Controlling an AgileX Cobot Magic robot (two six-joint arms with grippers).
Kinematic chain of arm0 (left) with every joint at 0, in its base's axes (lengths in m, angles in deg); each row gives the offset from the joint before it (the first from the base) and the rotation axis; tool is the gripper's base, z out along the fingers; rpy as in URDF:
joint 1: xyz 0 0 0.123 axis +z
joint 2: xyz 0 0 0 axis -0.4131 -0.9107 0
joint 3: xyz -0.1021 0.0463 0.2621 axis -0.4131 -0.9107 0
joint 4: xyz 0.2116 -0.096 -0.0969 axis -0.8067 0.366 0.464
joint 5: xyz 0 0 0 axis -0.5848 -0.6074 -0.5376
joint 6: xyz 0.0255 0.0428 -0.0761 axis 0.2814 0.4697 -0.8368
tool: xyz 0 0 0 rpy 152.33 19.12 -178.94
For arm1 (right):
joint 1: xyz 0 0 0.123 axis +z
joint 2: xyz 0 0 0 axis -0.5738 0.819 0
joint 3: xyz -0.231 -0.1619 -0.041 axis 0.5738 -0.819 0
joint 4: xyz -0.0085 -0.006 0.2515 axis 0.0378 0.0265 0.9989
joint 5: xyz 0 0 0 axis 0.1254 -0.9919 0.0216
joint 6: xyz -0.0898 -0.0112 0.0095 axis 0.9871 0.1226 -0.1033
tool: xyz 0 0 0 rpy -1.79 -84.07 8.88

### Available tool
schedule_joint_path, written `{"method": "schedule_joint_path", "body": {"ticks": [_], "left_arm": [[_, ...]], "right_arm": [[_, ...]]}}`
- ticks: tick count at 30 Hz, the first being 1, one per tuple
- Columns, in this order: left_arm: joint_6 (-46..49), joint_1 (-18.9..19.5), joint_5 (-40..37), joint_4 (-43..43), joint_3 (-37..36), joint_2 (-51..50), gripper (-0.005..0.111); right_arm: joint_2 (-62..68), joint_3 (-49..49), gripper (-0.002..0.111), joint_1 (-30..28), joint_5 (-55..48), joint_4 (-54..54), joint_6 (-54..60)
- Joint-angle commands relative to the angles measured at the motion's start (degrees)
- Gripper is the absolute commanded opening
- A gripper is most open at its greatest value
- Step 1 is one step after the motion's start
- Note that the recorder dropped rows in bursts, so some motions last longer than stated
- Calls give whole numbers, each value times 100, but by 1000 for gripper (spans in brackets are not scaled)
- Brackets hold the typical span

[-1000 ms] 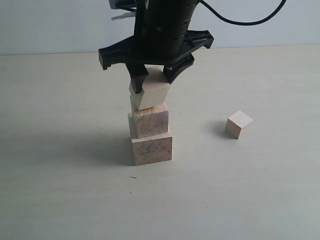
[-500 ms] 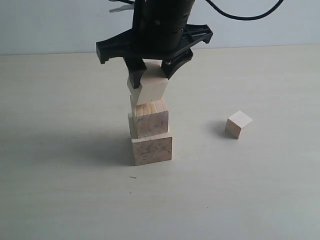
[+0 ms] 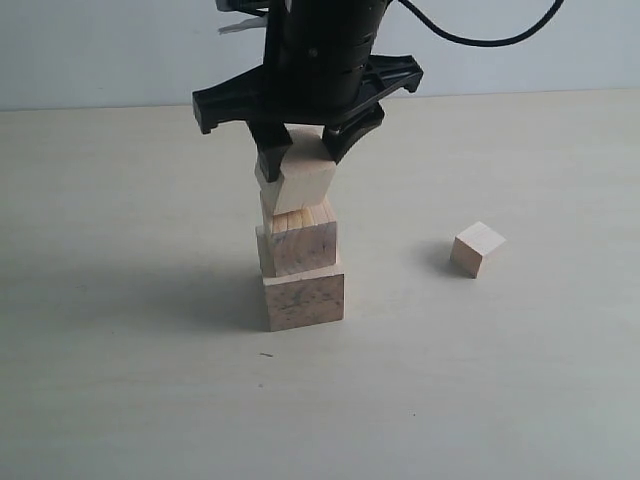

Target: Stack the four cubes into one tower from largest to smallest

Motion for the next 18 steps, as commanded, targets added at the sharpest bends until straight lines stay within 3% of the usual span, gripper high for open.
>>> {"method": "schedule_joint_path", "body": {"ticks": [1, 18], "left_arm": [[12, 15, 16, 11, -18, 38, 0], [12, 15, 16, 11, -18, 38, 0]], "right_arm": [[-67, -9, 8, -30, 35, -82, 10], [-229, -9, 8, -30, 35, -204, 195]]}}
